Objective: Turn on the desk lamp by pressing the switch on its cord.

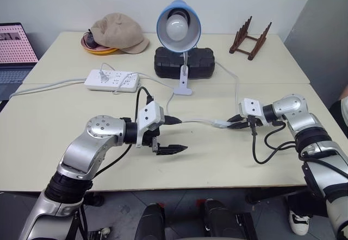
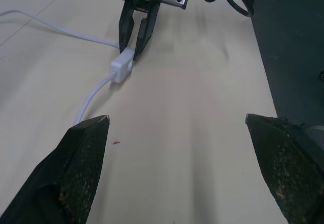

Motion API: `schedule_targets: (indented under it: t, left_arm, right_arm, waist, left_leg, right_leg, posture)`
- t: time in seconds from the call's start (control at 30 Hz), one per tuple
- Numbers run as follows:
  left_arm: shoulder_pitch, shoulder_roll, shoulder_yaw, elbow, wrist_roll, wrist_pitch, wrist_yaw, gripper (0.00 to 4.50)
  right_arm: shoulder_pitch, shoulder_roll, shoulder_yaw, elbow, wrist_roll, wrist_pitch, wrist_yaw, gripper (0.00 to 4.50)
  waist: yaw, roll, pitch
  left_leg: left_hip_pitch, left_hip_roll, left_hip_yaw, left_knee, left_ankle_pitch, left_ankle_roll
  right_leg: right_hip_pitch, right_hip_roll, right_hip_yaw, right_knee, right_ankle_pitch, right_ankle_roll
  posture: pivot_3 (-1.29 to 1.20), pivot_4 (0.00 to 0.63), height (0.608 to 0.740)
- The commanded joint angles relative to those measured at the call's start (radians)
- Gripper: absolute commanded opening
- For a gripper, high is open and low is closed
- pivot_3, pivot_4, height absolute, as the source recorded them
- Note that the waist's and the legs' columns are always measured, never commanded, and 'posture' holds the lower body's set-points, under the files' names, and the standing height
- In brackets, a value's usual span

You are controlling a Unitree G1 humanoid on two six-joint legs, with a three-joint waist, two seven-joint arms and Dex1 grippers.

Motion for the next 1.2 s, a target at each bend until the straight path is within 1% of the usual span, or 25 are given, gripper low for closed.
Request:
schedule_targets:
  t: [0.03,0.1,0.13,0.17,0.27,0.33,0.4,0.47,0.5,0.57,0.67,0.87,1.13,1.2]
  left_arm:
    - [0.002,-0.014,0.047,-0.012,-0.05,0.052,0.036,4.5]
    - [0.007,-0.038,0.074,-0.01,-0.107,0.128,0.067,4.5]
    - [0.013,-0.077,0.119,-0.003,-0.194,0.228,0.11,4.5]
    - [0.017,-0.103,0.149,0.0,-0.252,0.295,0.139,4.5]
    - [0.014,-0.147,0.194,-0.009,-0.353,0.418,0.192,4.5]
    - [-0.02,-0.192,0.215,0.01,-0.416,0.476,0.225,4.5]
    - [-0.046,-0.216,0.229,0.027,-0.454,0.513,0.245,4.5]
    - [-0.081,-0.238,0.252,0.065,-0.498,0.551,0.262,4.5]
    - [-0.107,-0.245,0.257,0.088,-0.537,0.585,0.248,4.5]
    - [-0.134,-0.249,0.259,0.109,-0.583,0.623,0.231,4.5]
    - [-0.17,-0.252,0.25,0.125,-0.603,0.642,0.227,4.5]
    - [-0.201,-0.236,0.23,0.137,-0.612,0.658,0.203,4.5]
    - [-0.201,-0.235,0.199,0.119,-0.598,0.649,0.187,4.5]
    - [-0.196,-0.234,0.194,0.117,-0.596,0.646,0.186,4.13]
  right_arm:
    - [0.009,0.012,-0.087,-0.118,0.107,0.198,0.001,0.32]
    - [0.032,0.029,-0.143,-0.23,0.198,0.417,-0.001,0.32]
    - [0.061,0.031,-0.182,-0.363,0.285,0.608,-0.018,0.32]
    - [0.084,0.029,-0.205,-0.461,0.339,0.734,-0.034,0.32]
    - [0.144,0.012,-0.251,-0.69,0.463,1.019,-0.081,0.32]
    - [0.179,-0.006,-0.275,-0.845,0.575,1.23,-0.104,0.32]
    - [0.197,-0.02,-0.287,-0.931,0.64,1.343,-0.123,0.32]
    - [0.211,-0.039,-0.287,-1.002,0.7,1.429,-0.125,0.32]
    - [0.222,-0.054,-0.281,-1.043,0.734,1.471,-0.114,0.32]
    - [0.235,-0.069,-0.277,-1.085,0.773,1.514,-0.108,0.32]
    - [0.252,-0.084,-0.267,-1.121,0.806,1.539,-0.12,0.32]
    - [0.259,-0.094,-0.269,-1.152,0.851,1.569,-0.143,0.32]
    - [0.258,-0.099,-0.263,-1.162,0.878,1.569,-0.163,0.32]
    - [0.256,-0.1,-0.26,-1.165,0.883,1.571,-0.165,0.32]
  waist:
    - [0.0,0.0,0.0]
    - [0.0,0.0,0.0]
    - [0.0,0.0,0.0]
    - [0.001,0.001,0.0]
    - [0.002,0.001,0.001]
    - [0.004,0.001,0.001]
    - [0.007,0.001,0.001]
    - [0.008,0.001,0.001]
    - [0.006,0.001,0.001]
    - [0.005,0.001,0.001]
    - [0.003,0.001,0.001]
    - [0.002,0.001,0.001]
    - [0.002,0.001,0.001]
    - [0.002,0.001,0.001]
  left_leg:
    - [0.0,0.0,0.0,0.0,0.0,0.0]
    - [0.0,0.0,0.0,0.0,0.0,0.0]
    - [0.0,0.0,-0.001,0.0,0.0,0.0]
    - [0.0,0.0,-0.001,0.0,0.0,0.0]
    - [0.0,0.0,-0.003,0.001,0.0,0.0]
    - [0.0,0.0,-0.004,0.0,0.0,0.0]
    - [-0.001,0.0,-0.004,0.001,0.0,0.0]
    - [-0.001,0.0,-0.004,0.003,0.0,0.0]
    - [-0.001,0.0,-0.004,0.003,0.0,0.0]
    - [0.0,0.0,-0.003,0.004,0.0,0.0]
    - [0.0,0.0,-0.003,0.003,0.0,0.0]
    - [-0.001,0.0,-0.003,0.002,0.0,0.0]
    - [-0.003,0.0,-0.003,0.002,0.0,0.0]
    - [-0.003,0.0,-0.003,0.002,0.0,0.0]
  right_leg:
    - [0.0,0.0,0.0,0.0,0.0,0.0]
    - [0.0,0.0,0.0,0.001,0.0,0.0]
    - [0.0,0.0,0.0,0.002,0.001,0.002]
    - [0.0,0.0,0.0,0.002,0.002,0.004]
    - [0.0,0.0,-0.002,0.003,0.002,0.004]
    - [0.0,0.001,-0.002,0.003,0.002,0.004]
    - [0.0,0.001,-0.002,0.002,0.002,0.004]
    - [0.001,0.001,-0.002,0.002,0.0,0.0]
    - [0.001,0.001,-0.002,0.001,0.0,0.0]
    - [0.002,0.0,-0.002,0.001,0.0,0.0]
    - [0.002,0.001,-0.002,0.001,0.0,0.0]
    - [0.001,0.001,-0.002,-0.001,0.0,0.0]
    - [0.0,0.001,-0.002,-0.002,-0.001,0.0]
    - [0.0,0.001,-0.002,-0.001,-0.001,0.0]
  posture:
    - [0.0,0.15,0.74]
    - [0.0,0.15,0.74]
    - [0.0,0.15,0.74]
    - [0.0,0.15,0.74]
    - [0.0,0.15,0.74]
    - [0.0,0.15,0.74]
    - [0.0,0.15,0.74]
    - [0.0,0.15,0.74]
    - [0.0,0.15,0.74]
    - [0.0,0.15,0.74]
    - [0.0,0.15,0.74]
    - [0.0,0.15,0.74]
    - [0.0,0.15,0.74]
    - [0.0,0.15,0.74]
